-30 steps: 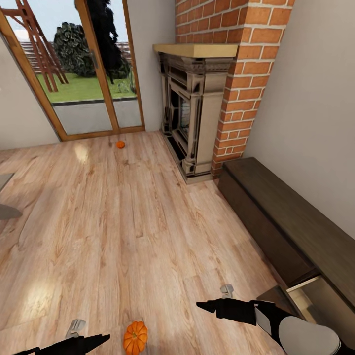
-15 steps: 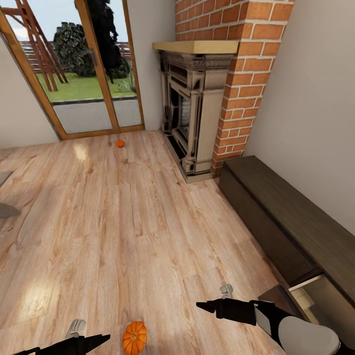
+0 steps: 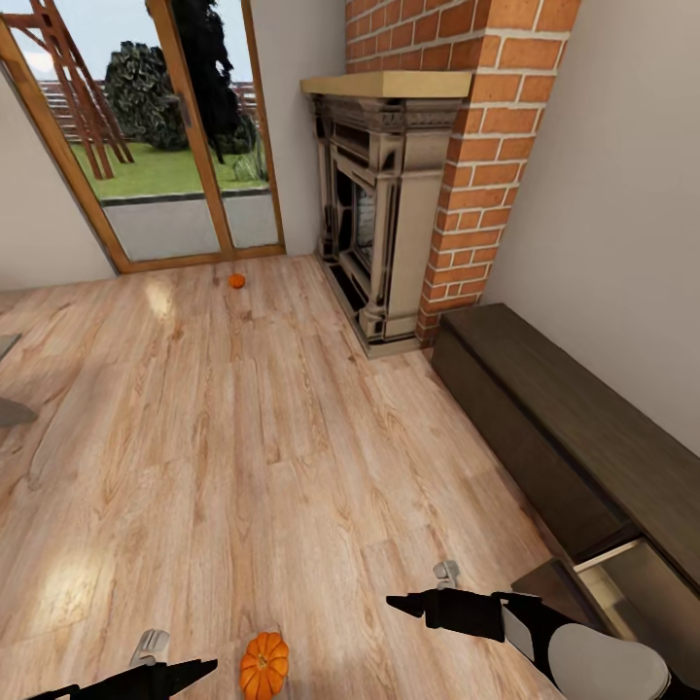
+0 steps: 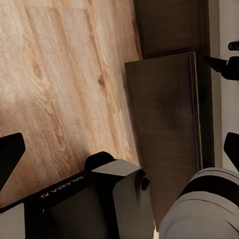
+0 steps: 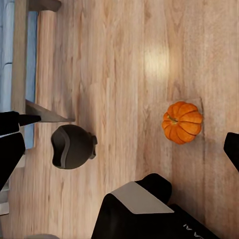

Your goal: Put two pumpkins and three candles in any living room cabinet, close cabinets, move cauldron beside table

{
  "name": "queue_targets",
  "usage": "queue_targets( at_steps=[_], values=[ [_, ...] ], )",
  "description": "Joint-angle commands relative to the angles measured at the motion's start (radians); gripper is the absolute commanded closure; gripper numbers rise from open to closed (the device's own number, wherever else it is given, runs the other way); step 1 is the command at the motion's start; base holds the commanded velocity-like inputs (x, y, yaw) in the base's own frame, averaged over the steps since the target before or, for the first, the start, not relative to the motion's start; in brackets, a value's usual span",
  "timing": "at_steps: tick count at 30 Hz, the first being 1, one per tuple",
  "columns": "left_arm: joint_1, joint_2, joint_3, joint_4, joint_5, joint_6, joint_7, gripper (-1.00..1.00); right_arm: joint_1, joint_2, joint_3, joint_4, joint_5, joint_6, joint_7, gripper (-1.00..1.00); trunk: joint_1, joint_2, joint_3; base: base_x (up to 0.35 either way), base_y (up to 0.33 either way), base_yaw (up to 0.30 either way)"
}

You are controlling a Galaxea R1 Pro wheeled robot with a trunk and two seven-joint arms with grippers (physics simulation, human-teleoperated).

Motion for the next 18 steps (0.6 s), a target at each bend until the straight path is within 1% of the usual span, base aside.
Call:
queue_targets(
  at_steps=[1, 18],
  values=[
    [0.000, 0.000, 0.000, 0.000, 0.000, 0.000, 0.000, -1.00, 0.000, 0.000, 0.000, 0.000, 0.000, 0.000, 0.000, -1.00, 0.004, -0.007, -0.003, 0.000, 0.000, 0.000],
    [0.000, 0.000, 0.000, 0.000, 0.000, -0.001, 0.002, -1.00, 0.000, 0.000, 0.000, 0.000, 0.000, 0.000, -0.001, -1.00, 0.069, -0.126, -0.057, 0.000, 0.000, 0.000]
  ],
)
